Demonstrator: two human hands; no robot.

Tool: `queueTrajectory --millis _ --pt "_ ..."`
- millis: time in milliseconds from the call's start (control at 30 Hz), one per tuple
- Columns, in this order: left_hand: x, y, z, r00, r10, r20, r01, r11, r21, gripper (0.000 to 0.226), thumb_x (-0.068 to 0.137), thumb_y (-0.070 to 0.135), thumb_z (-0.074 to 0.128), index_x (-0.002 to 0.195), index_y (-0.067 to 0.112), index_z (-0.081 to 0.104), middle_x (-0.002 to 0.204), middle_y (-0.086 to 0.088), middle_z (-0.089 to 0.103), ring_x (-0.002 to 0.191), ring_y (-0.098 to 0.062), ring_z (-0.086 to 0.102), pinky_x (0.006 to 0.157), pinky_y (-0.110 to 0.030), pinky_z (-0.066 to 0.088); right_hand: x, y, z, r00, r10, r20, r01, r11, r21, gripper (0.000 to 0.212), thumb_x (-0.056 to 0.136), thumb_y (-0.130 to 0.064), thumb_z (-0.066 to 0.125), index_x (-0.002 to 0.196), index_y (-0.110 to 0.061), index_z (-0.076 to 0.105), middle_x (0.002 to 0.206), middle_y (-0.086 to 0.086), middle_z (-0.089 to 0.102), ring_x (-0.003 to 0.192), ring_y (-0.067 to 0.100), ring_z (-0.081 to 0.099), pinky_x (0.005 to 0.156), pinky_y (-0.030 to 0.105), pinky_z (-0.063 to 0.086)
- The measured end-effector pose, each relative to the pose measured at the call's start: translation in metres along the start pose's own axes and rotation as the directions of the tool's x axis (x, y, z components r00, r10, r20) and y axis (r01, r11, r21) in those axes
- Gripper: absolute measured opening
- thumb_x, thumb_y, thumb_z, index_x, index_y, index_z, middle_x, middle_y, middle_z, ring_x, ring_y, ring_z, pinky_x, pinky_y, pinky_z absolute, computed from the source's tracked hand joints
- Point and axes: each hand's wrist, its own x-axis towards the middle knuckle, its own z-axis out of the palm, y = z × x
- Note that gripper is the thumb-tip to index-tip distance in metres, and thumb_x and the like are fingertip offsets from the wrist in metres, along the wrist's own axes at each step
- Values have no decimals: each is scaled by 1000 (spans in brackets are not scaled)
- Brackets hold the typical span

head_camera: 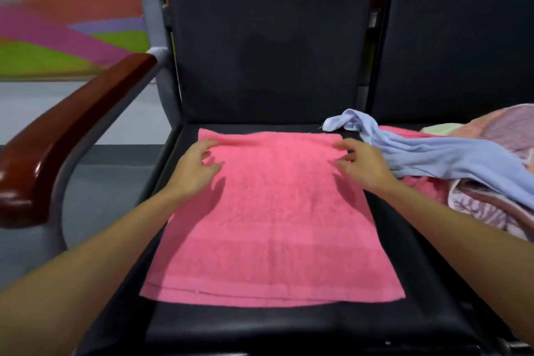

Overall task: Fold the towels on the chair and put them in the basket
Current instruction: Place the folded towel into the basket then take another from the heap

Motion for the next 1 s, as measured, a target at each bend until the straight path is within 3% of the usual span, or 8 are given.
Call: queueTrajectory --millis 100,200,367,500,633,800,867,1000 --pt "-40 1 -10 995 92 45 -98 984 150 23 86 11 70 109 15 66 113 -3 55 96 -12 59 90 -19 46 -37 -3 -6 984 -107 145 122 988 -99 20 85 -21 73 104 -17 71 96 -6 68 82 13 64 68 14 38" --pt "-80 6 -26 974 151 171 -195 939 284 8 85 11 70 89 16 65 92 3 52 77 -3 52 72 -5 39 -75 -15 -16 918 -200 341 269 948 -169 5 82 -21 74 83 -23 70 84 -7 69 73 7 61 68 17 41" --pt "-133 7 -46 933 141 330 -250 916 315 20 78 20 78 75 24 59 82 6 59 73 -7 54 71 -22 43 -126 -29 -26 783 -179 596 373 902 -219 18 78 -34 78 70 -26 64 69 -10 65 62 2 56 63 16 44" --pt "-162 -14 -66 843 71 533 -300 885 356 44 62 61 73 100 43 57 107 19 48 103 -2 44 93 -15 35 -156 -22 -25 778 -213 591 391 901 -190 35 66 -40 86 85 -26 60 84 -5 58 75 9 54 72 24 45" --pt "-169 -27 -76 860 174 479 -385 838 387 32 80 28 77 105 38 61 104 18 50 102 -7 50 93 -26 43 -166 -19 -30 764 -198 614 398 894 -207 52 61 -40 89 102 -24 61 95 -5 54 84 9 52 78 21 44" --pt "-167 -23 -61 863 263 431 -474 717 511 17 97 21 52 105 11 65 101 3 55 98 -16 51 93 -41 45 -168 -16 -32 798 -251 547 429 875 -225 27 80 -28 78 103 -19 67 90 -5 61 77 8 53 70 13 40" --pt "-164 -18 -54 867 245 433 -462 722 516 21 98 28 51 101 10 62 99 0 55 94 -15 48 91 -38 44 -168 -19 -30 791 -267 550 470 841 -267 24 86 -25 71 107 -15 65 94 -3 62 83 13 54 76 23 43" --pt "-161 -9 -52 849 98 520 -337 858 388 46 75 59 69 102 23 60 102 8 49 98 -2 45 81 -11 39 -162 -22 -26 769 -262 583 513 797 -319 19 93 -19 61 110 -10 65 105 3 64 95 20 57 86 29 42"
